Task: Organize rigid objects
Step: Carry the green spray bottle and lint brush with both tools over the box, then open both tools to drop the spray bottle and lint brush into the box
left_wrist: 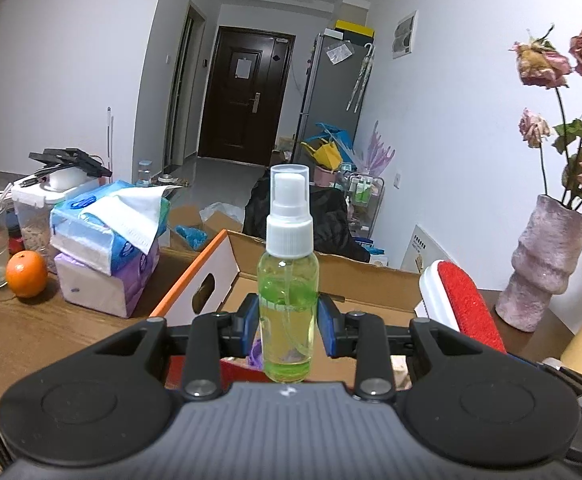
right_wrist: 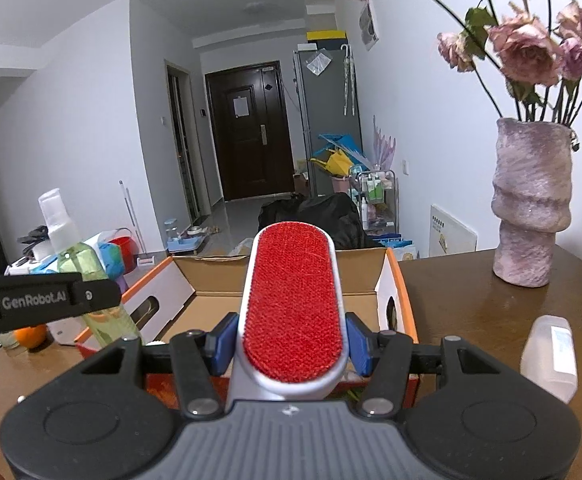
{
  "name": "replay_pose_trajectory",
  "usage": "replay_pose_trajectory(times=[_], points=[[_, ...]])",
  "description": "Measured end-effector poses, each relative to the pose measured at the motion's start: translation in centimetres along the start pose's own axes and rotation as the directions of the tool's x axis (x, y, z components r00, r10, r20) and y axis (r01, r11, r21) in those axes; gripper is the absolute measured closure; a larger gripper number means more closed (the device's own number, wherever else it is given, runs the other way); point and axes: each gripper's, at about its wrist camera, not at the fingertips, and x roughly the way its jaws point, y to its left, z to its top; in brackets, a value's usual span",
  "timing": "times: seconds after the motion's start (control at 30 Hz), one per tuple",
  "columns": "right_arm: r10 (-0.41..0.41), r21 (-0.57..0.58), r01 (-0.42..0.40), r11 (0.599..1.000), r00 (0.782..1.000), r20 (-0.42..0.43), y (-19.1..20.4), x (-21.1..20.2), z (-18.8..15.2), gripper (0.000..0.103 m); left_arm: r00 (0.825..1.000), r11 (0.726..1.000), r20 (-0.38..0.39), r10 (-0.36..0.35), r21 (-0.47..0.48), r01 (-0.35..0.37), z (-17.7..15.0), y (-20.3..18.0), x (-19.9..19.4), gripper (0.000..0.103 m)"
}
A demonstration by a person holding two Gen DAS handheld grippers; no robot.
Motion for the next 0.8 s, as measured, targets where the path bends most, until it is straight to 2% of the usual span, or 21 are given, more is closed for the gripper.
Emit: replay_pose_trajectory(times=[0.43, 0.8], points=[[-0.003, 0.015, 0.004, 1.0, 0.998, -0.062, 0.2, 5.0, 2.2, 0.048, 0.999, 0.999, -0.021, 0.032, 0.003, -0.032, 1.7, 0.5, 5.8, 0.071], [0.006, 0.049, 0.002, 0.999, 0.987, -0.162, -0.5, 9.0, 3.5, 0.048, 0.997, 0.998, -0.049, 0.059, 0.033, -0.057, 1.7, 0.7, 9.0, 0.071]])
